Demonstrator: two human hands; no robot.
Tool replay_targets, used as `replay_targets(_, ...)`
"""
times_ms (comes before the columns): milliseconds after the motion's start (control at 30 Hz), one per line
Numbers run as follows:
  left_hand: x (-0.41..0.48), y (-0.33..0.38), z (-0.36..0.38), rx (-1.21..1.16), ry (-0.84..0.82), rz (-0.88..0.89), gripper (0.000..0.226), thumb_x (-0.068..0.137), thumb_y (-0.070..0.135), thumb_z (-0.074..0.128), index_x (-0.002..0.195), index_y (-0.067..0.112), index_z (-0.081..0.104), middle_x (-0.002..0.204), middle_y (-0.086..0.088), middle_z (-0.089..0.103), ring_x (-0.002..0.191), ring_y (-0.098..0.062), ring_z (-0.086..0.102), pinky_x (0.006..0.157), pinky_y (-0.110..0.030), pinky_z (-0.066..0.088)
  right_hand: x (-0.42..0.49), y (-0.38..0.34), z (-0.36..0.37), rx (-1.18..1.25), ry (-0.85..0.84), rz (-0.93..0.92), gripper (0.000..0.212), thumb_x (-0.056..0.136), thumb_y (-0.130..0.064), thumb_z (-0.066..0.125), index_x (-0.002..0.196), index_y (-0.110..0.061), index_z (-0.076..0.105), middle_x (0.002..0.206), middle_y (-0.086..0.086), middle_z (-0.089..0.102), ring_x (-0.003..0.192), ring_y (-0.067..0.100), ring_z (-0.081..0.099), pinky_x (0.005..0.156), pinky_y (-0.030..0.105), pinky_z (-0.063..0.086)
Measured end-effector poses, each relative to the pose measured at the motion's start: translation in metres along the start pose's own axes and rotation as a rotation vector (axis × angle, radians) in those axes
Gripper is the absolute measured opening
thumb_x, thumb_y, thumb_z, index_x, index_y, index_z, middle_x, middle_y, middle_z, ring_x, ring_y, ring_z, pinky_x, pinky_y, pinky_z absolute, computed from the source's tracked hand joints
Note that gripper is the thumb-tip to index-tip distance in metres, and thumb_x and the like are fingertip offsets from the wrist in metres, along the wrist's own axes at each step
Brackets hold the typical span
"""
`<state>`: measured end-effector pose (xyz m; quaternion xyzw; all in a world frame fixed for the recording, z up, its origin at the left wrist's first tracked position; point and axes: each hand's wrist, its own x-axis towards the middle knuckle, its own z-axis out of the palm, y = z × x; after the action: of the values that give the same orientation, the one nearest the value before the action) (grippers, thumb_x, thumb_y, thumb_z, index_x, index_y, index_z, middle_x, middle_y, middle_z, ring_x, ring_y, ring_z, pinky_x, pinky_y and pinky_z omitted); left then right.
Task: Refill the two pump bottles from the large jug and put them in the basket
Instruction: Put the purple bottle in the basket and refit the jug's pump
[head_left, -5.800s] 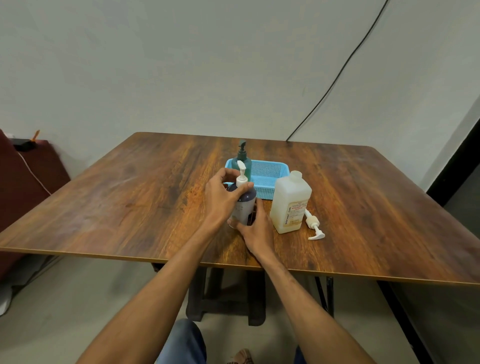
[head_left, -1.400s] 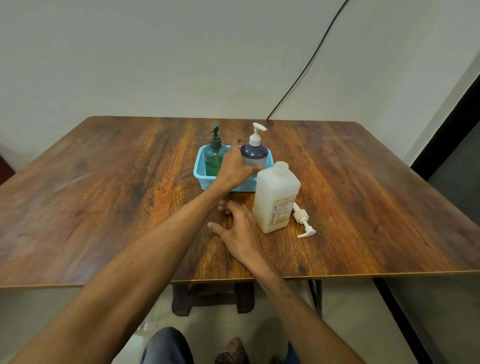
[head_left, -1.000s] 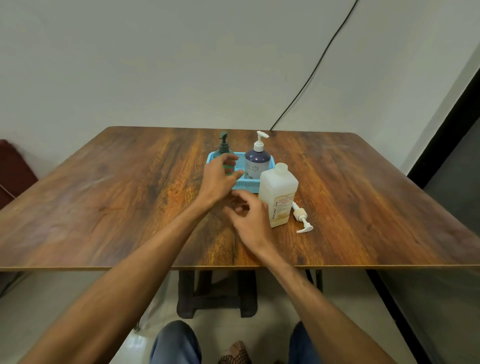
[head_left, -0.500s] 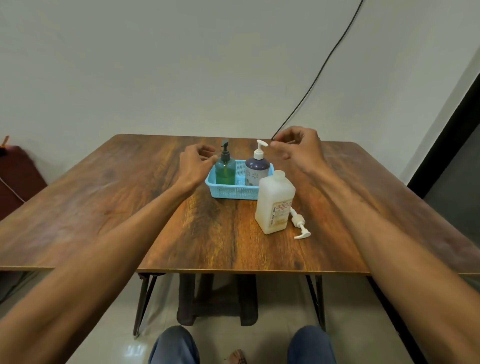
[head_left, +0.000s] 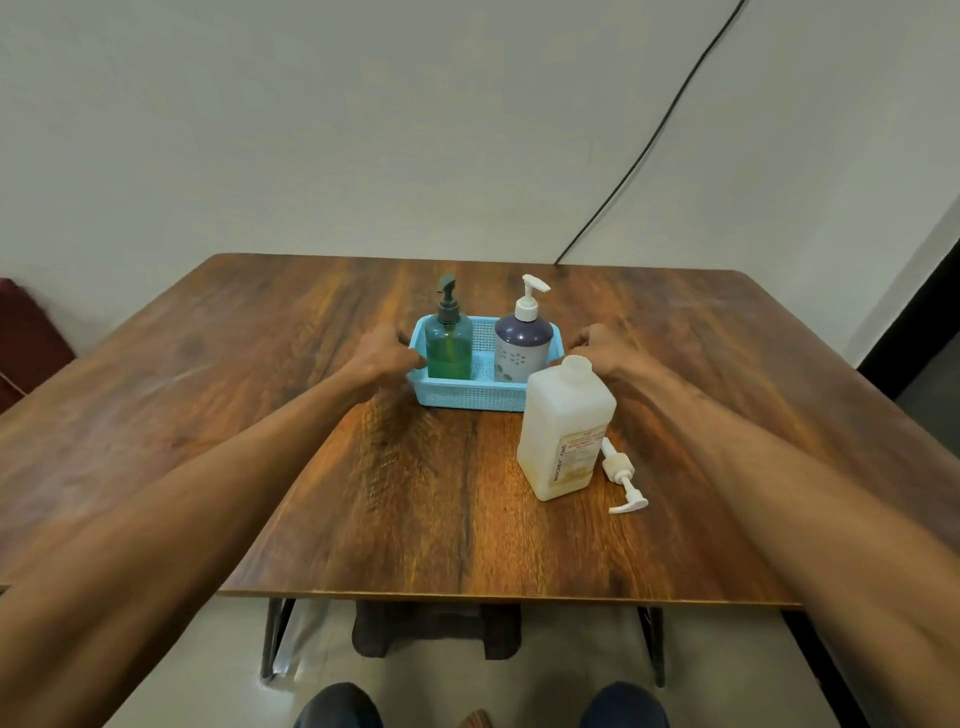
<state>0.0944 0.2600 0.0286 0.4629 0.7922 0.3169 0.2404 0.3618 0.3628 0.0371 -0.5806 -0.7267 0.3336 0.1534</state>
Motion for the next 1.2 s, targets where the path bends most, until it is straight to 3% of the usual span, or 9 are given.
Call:
replay_targets(100,0.011,-0.001,0.002,0.009,0.017,0.011,0.025,0.09,0.006,0.069,0.112,-0.005,0.069,0.111,-0.02,0.07,0.1,-0.033,0.07,0.084,-0.049,0.062,0.006,-0.001,0.004,-0.004,-0.035,0.021,0.028,0.088,-0.027,0.077,0.107,-0.014,0.061,0.097,0.005,0.067,0.081,0.017,0.065,0.053,0.025,0.048)
replay_targets(233,0.02,0.0,0.001,0.031,0.039,0.033,0.017,0.087,0.0,0.068,0.103,-0.008,0.071,0.104,-0.021,0.071,0.093,-0.034,0.072,0.08,-0.048,0.063,0.013,-0.002,0.007,-0.005,-0.032,0.009,0.027,0.086,-0.02,0.077,0.106,-0.014,0.059,0.095,0.005,0.066,0.077,0.016,0.065,0.049,0.023,0.045)
replay_targets(467,0.037,0.018,-0.005,-0.008,0.064,0.032,0.015,0.086,-0.004,0.069,0.101,-0.008,0.071,0.095,-0.02,0.072,0.071,-0.027,0.073,0.057,-0.032,0.062,0.046,-0.011,-0.007,0.111,-0.041,-0.017,0.021,0.087,0.002,0.069,0.107,0.004,0.064,0.107,0.022,0.069,0.094,0.032,0.073,0.084,0.047,0.062)
replay_targets(567,0.053,0.027,-0.006,-0.029,0.06,0.034,0.014,0.088,-0.003,0.069,0.102,-0.006,0.069,0.092,-0.019,0.071,0.064,-0.022,0.072,0.049,-0.027,0.06,0.066,-0.015,-0.012,0.152,-0.054,-0.004,0.021,0.088,0.003,0.069,0.108,0.001,0.063,0.106,0.02,0.069,0.09,0.033,0.073,0.07,0.041,0.064)
replay_targets(667,0.073,0.031,-0.005,-0.035,0.062,0.019,0.013,0.089,-0.003,0.068,0.102,-0.006,0.068,0.089,-0.017,0.07,0.063,-0.021,0.072,0.052,-0.03,0.061,0.087,-0.019,-0.015,0.089,-0.035,-0.012,0.011,0.087,-0.002,0.073,0.096,-0.005,0.065,0.1,0.015,0.07,0.083,0.026,0.072,0.07,0.036,0.064)
replay_targets(800,0.1,0.035,-0.002,-0.034,0.065,0.017,0.01,0.09,-0.002,0.067,0.1,-0.005,0.068,0.092,-0.018,0.07,0.065,-0.022,0.072,0.057,-0.032,0.062,0.115,-0.023,-0.017,0.074,-0.04,-0.015,0.014,0.087,-0.001,0.072,0.1,-0.001,0.066,0.096,0.016,0.07,0.067,0.02,0.071,0.048,0.024,0.057)
replay_targets(933,0.125,0.036,0.004,-0.031,0.065,0.014,0.006,0.089,-0.003,0.067,0.095,-0.004,0.068,0.094,-0.019,0.07,0.067,-0.024,0.073,0.053,-0.031,0.062,0.141,-0.026,-0.016,0.048,-0.05,-0.008,0.022,0.087,0.002,0.07,0.109,0.003,0.066,0.096,0.017,0.071,0.066,0.019,0.07,0.045,0.023,0.054)
replay_targets(1100,0.146,0.032,0.014,-0.03,0.069,0.01,0.01,0.09,-0.004,0.066,0.098,-0.007,0.068,0.097,-0.023,0.071,0.078,-0.033,0.075,0.072,-0.044,0.065,0.163,-0.024,-0.01,0.048,-0.049,0.006,0.02,0.088,0.003,0.068,0.108,0.003,0.066,0.088,0.013,0.07,0.06,0.017,0.069,0.042,0.021,0.05)
replay_targets(1200,0.154,0.03,0.017,-0.032,0.085,0.01,0.01,0.09,-0.004,0.065,0.098,-0.007,0.069,0.098,-0.022,0.071,0.076,-0.031,0.074,0.063,-0.036,0.063,0.172,-0.023,-0.008,0.078,-0.047,0.016,0.017,0.087,0.006,0.066,0.104,0.008,0.066,0.084,0.019,0.071,0.047,0.017,0.068,0.041,0.022,0.05)
